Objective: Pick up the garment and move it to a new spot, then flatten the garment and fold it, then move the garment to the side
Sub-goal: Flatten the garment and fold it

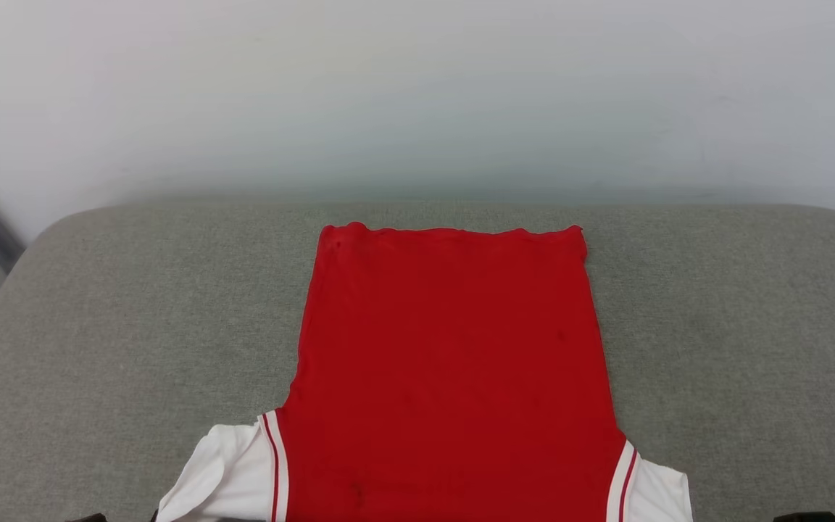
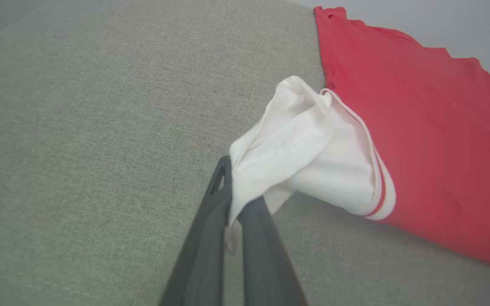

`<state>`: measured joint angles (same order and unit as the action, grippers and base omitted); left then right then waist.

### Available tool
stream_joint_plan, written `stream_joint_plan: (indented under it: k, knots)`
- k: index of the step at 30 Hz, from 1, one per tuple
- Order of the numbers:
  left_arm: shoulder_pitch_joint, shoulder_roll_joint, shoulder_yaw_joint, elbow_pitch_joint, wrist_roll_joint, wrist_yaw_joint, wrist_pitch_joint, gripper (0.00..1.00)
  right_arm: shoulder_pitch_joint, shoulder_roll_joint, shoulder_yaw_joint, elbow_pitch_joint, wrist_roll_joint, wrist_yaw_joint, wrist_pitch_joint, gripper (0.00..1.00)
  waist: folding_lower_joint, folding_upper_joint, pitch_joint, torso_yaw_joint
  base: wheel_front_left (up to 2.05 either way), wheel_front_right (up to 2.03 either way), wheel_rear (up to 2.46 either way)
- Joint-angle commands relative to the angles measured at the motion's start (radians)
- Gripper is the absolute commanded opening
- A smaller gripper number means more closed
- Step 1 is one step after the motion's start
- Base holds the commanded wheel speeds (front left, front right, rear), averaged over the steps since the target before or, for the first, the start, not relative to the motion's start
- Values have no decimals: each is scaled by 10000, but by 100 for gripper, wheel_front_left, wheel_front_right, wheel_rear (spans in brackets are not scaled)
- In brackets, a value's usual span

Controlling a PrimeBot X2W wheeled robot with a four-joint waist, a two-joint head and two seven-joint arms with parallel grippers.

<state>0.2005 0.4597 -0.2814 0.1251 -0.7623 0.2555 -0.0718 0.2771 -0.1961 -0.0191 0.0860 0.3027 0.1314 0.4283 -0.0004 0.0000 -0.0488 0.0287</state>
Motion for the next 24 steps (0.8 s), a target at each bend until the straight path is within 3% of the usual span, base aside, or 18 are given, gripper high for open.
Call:
stream_joint_plan:
  k: [1,2,3,8,13,19,20,24]
  knots:
    - [157,67,36,-217,39,130,29,0,188,36,-43,-215,-24,-14,187,0,4,0,10,21,0,0,0]
    - [451,123,-62,-762,168,366,147,0,460,127,-104,-696,-62,-12,510,80,4,0,46,54,0,0,0]
    - [505,95,-95,-1013,211,467,151,0,509,215,-170,-851,-32,-12,653,100,4,0,68,75,0,0,0]
    - [198,-59,-467,-1821,587,711,230,0,-187,706,-605,-1249,-87,-11,342,100,4,0,205,234,0,0,0]
    - [-256,-145,-708,-2158,931,761,136,0,-1741,1075,-1357,-646,-119,-9,-775,100,4,0,474,454,0,0,0]
    - [-1327,-370,-873,-2475,1188,458,-148,0,-4612,1094,-1890,1115,-400,-9,-1556,100,4,0,1822,964,0,0,0]
    - [-2076,-530,-967,-2671,1299,195,-327,0,-6426,712,-2059,2287,-399,-9,-1392,100,4,0,2664,1319,0,0,0]
    - [-2921,-671,-1117,-2827,1431,-124,-497,0,-8747,242,-2237,3738,-535,-9,-473,100,4,0,3697,1775,0,0,0]
